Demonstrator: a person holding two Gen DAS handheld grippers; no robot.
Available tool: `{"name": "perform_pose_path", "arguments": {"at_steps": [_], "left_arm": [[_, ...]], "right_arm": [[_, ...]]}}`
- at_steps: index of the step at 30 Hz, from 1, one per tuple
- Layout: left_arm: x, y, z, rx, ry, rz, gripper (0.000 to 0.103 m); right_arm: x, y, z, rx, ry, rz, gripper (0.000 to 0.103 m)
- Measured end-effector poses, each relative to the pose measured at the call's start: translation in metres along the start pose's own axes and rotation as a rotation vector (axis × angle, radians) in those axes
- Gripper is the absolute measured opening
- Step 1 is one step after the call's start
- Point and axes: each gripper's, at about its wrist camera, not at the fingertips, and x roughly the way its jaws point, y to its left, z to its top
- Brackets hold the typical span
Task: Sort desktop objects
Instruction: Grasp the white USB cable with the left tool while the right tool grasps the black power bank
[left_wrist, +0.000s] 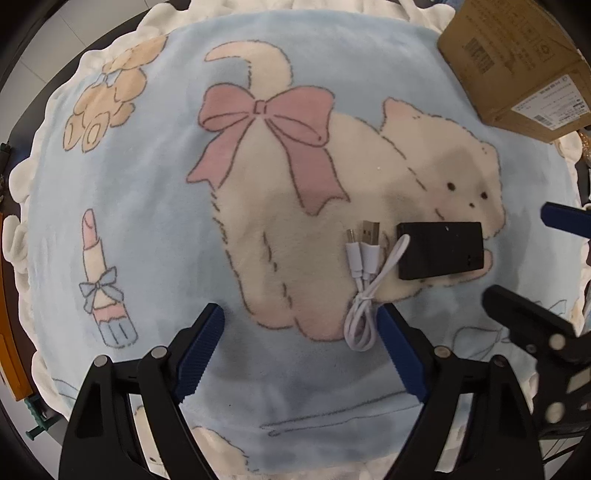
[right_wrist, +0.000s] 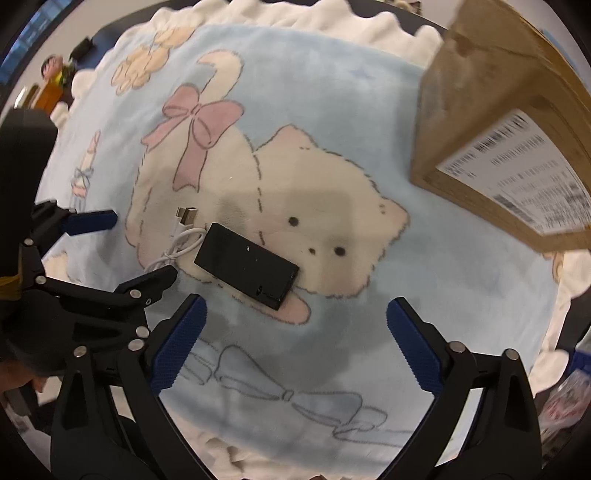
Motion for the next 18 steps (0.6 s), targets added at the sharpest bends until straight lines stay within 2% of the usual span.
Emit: {"name": "perform_pose_path", "arguments": {"at_steps": [10,12,14,16,18], "left_arm": [[0.002,0.0,0.0,0.03,-0.002,0.022,0.081],[0.001,0.0,0.0,0.037,-0.006,0.03,0.071],[-0.003,0.001,0.001,0.033,-0.017,0.033,0.052],[-0.005,0.004,0.003,0.026,-0.024,0.033,0.046],[-0.004,0.006,0.004,0.029,-0.02,0.028,0.046]], "right_arm": [[0.012,0.009,0.01,-0.099,0.013,-0.029,0.078],[0.015,0.013,0.012,-0.128,0.02,-0.02,0.076],[0.018,0.019,0.013,-0.168,0.024,-0.017,0.071],[0.021,0.027,0.014,-0.205,0.026,-0.01,0.069],[0.025,0.034,0.015,-0.238,0.033,-0.012,0.067]]}}
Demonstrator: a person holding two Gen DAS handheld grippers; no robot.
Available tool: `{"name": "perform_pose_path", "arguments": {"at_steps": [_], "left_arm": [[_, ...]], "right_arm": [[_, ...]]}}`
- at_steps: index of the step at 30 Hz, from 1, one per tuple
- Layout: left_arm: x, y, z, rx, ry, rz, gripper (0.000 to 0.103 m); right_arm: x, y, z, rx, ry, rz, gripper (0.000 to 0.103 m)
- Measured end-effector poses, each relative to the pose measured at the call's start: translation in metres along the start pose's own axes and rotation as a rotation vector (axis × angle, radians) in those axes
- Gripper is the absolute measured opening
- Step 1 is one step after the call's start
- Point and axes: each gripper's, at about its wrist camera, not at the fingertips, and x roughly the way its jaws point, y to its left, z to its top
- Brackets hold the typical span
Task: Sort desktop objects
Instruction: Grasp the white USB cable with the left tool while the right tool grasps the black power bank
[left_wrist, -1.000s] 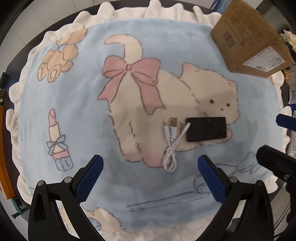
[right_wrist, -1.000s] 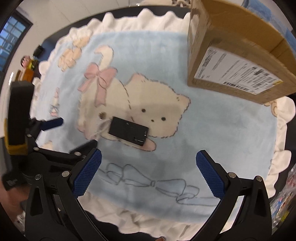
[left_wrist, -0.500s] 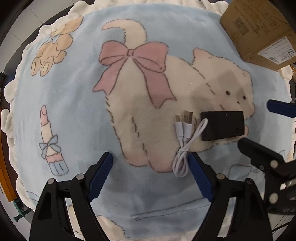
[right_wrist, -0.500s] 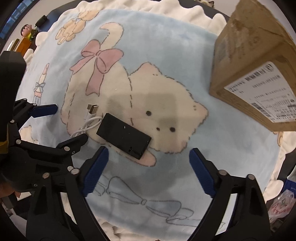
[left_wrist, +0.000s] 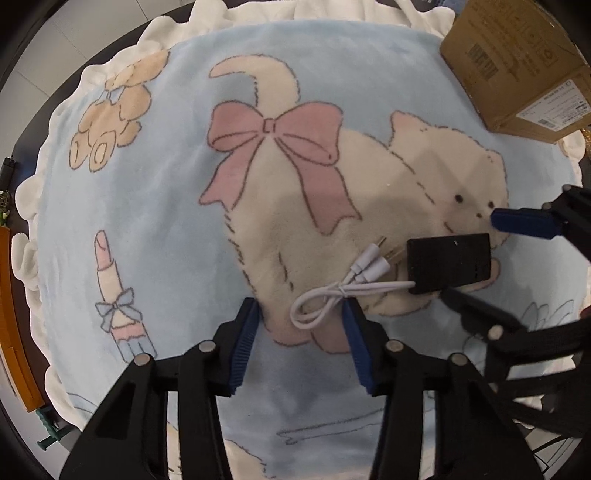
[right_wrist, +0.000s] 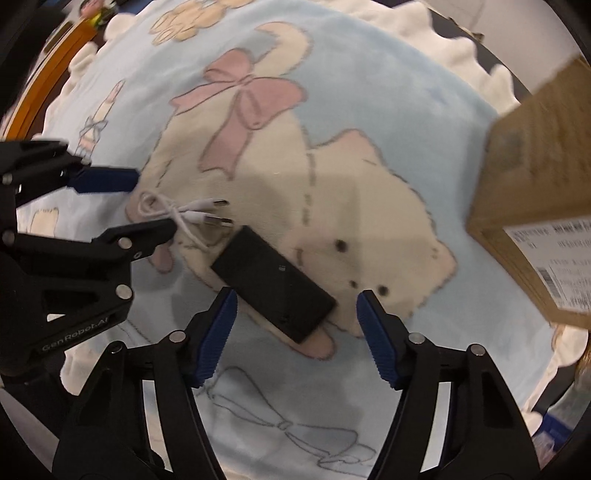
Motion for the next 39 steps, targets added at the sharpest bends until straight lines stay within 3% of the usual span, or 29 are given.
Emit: {"name": "perform_pose_path", "arguments": {"at_steps": [6,10,16,23,25,27,28,29,39], "left_arm": [[0.0,0.001,-0.001,0.01,0.001,-0.007,0.044],[-0.001,0.009,-0.002,-0.019,0.003,-0.034,0.026],[-0.007,0.03,-0.004,-0.08,-0.001,-0.107,0.01],[-0.023,0.037,-0.007,-0.084,-0.043,-0.138,0.008],[-0.023,0.033,-0.005,-0.06,-0.04,-0.133,0.012],[-0.02,0.025,-0.003,-0.018,-0.021,-0.123,0.032],[-0.02,0.02,-0.002,0.003,-0.021,-0.124,0.047],[-0.02,0.016,-0.001,0.024,-0.025,-0.116,0.055],[-0.003,-0.019,0.01,0.27,-0.016,-0.036,0.055]], "right_arm": [[0.001,0.009,0.002,-0.014,-0.004,-0.018,0.052],[-0.003,0.005,0.001,0.03,0.001,0.006,0.039],[-0.012,-0.008,-0.003,0.151,-0.022,0.09,0.037],[-0.025,-0.011,-0.007,0.215,-0.049,0.12,0.036],[-0.025,-0.012,-0.006,0.222,-0.046,0.123,0.036],[-0.025,-0.013,-0.005,0.222,-0.043,0.124,0.036],[-0.025,-0.013,-0.005,0.222,-0.042,0.124,0.036],[-0.026,-0.014,-0.004,0.221,-0.042,0.124,0.036],[-0.023,-0.036,-0.02,0.275,-0.046,0.124,0.036]]}}
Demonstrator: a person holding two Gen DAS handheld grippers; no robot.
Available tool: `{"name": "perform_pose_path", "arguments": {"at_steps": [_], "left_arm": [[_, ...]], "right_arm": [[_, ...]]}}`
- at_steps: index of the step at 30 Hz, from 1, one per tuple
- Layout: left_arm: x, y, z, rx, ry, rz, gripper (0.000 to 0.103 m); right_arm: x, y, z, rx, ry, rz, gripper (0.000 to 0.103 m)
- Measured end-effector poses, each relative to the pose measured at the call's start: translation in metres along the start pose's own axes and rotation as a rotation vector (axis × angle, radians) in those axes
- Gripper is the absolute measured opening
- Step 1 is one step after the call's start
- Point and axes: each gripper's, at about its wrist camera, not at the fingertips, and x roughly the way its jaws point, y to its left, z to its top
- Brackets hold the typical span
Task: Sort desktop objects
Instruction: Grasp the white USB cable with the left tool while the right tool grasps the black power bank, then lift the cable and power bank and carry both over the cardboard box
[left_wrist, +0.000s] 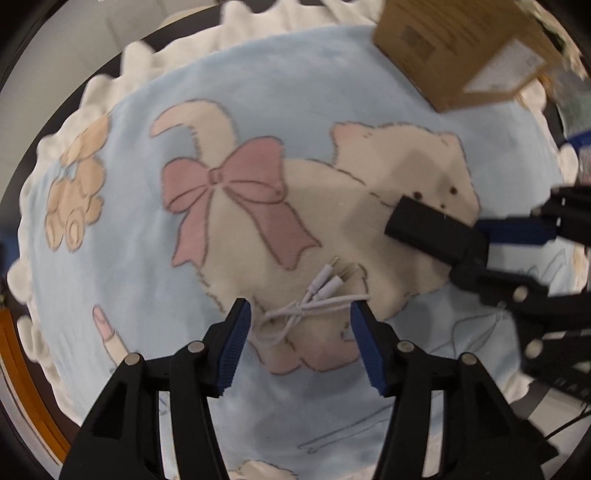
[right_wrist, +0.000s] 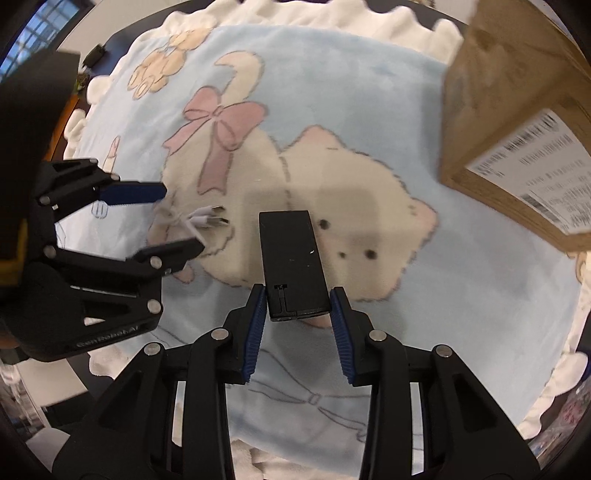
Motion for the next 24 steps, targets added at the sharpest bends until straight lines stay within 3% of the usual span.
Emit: {"name": "perform_pose_path", "arguments": {"at_steps": [3,6,9,11,12,21,24], "left_arm": [[0.005,-0.007,0.002,0.043,0.004,0.001,0.055],[0.007,-0.004,0.002,0.009,0.005,-0.013,0.053],[0.009,0.0,0.002,-0.033,0.004,-0.027,0.037],[0.008,0.004,0.003,-0.062,0.011,-0.038,0.019],[0.008,0.005,0.003,-0.072,0.015,-0.039,0.017],[-0.005,0.015,0.001,-0.174,-0.012,-0.093,0.012],[-0.012,0.014,0.002,-0.187,-0.026,-0.104,0.012]], "right_arm": [[-0.002,-0.012,-0.003,0.041,-0.001,-0.001,0.036],[-0.003,-0.016,-0.004,0.066,-0.007,0.012,0.036],[-0.001,-0.015,-0.003,0.074,-0.008,0.015,0.036],[0.0,-0.014,-0.002,0.081,-0.009,0.02,0.036],[0.001,-0.013,-0.001,0.085,-0.011,0.021,0.036],[-0.004,-0.003,-0.009,0.113,-0.032,0.025,0.036],[-0.021,-0.018,-0.014,0.109,-0.038,0.022,0.035]]}}
